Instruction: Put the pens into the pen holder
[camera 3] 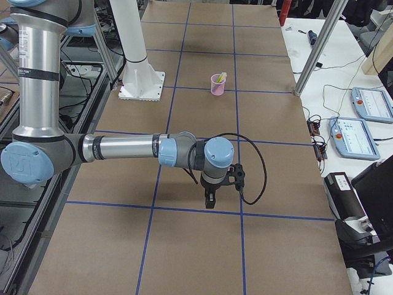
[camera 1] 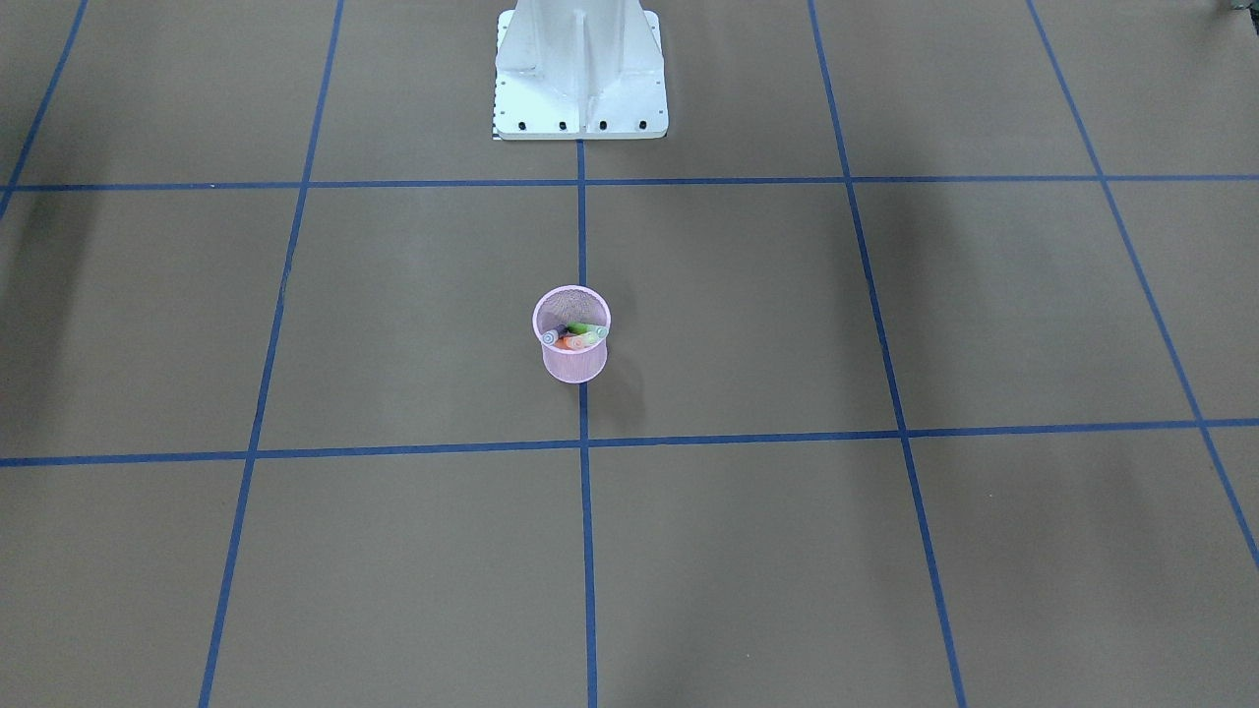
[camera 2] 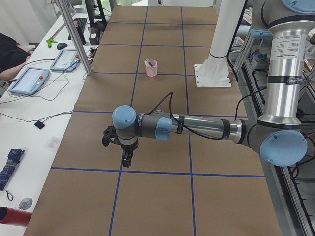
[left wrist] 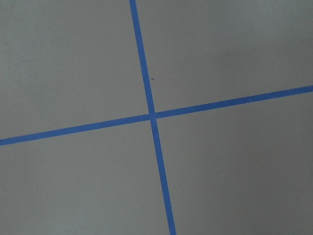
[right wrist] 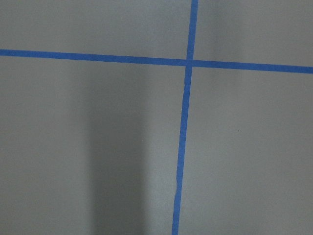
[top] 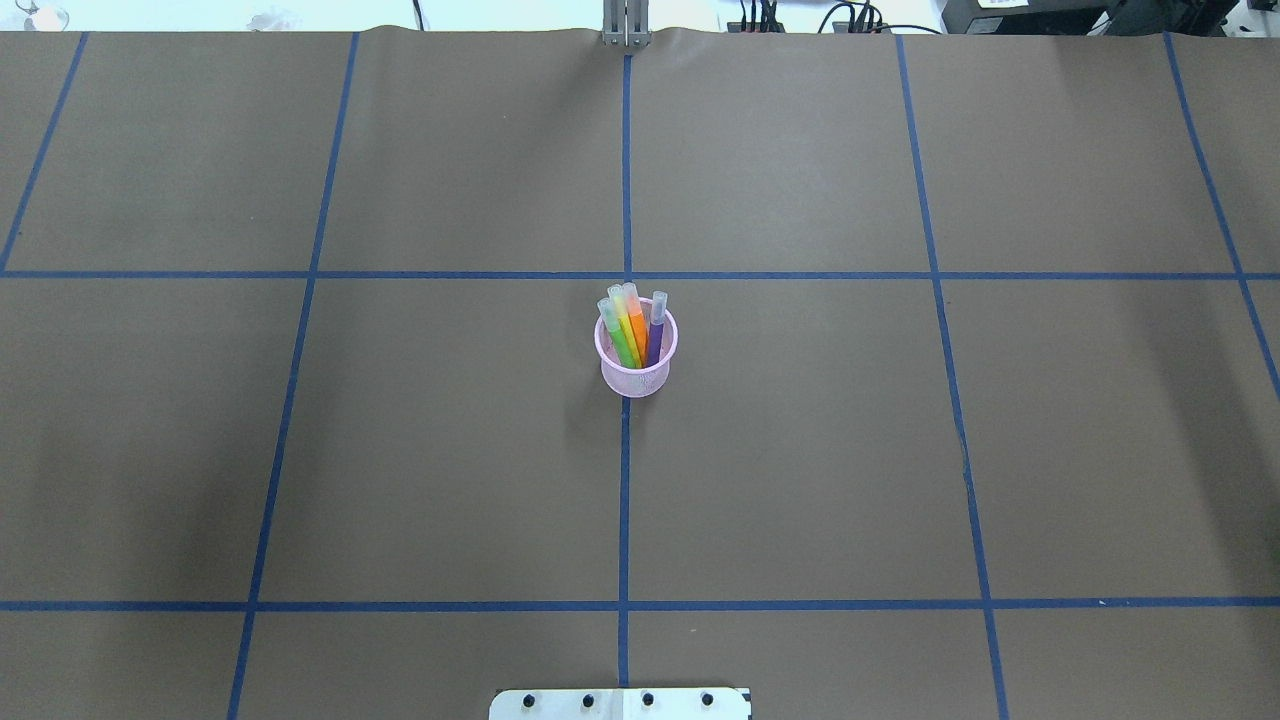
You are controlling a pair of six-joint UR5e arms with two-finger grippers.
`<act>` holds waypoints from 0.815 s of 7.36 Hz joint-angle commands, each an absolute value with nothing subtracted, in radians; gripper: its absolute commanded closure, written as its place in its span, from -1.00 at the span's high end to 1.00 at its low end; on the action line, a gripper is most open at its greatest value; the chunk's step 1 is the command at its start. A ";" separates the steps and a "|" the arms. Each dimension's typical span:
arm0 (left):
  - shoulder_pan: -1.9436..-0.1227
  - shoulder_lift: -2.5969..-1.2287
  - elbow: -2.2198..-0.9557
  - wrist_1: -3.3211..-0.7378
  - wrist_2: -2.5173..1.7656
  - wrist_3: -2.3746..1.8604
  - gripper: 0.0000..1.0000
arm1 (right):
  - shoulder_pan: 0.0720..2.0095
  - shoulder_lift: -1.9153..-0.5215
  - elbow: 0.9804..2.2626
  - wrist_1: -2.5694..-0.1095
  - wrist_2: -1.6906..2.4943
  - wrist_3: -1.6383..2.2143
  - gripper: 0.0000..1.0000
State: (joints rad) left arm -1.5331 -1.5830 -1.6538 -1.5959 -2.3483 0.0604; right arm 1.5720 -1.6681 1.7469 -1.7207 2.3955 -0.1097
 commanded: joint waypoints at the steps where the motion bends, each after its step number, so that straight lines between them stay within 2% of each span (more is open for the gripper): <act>1: -1.539 -1.578 -1.657 -1.597 -2.345 0.058 1.00 | 1.584 -1.672 1.744 -1.671 2.390 -0.106 1.00; 6: -1.539 -1.578 -1.654 -1.598 -2.344 0.061 1.00 | 1.601 -1.661 1.744 -1.666 2.385 -0.103 1.00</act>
State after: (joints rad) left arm -1.5385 -1.5785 -1.6560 -1.5980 -2.3431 0.0607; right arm 1.6007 -1.6635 1.7454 -1.6663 2.3855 -0.1030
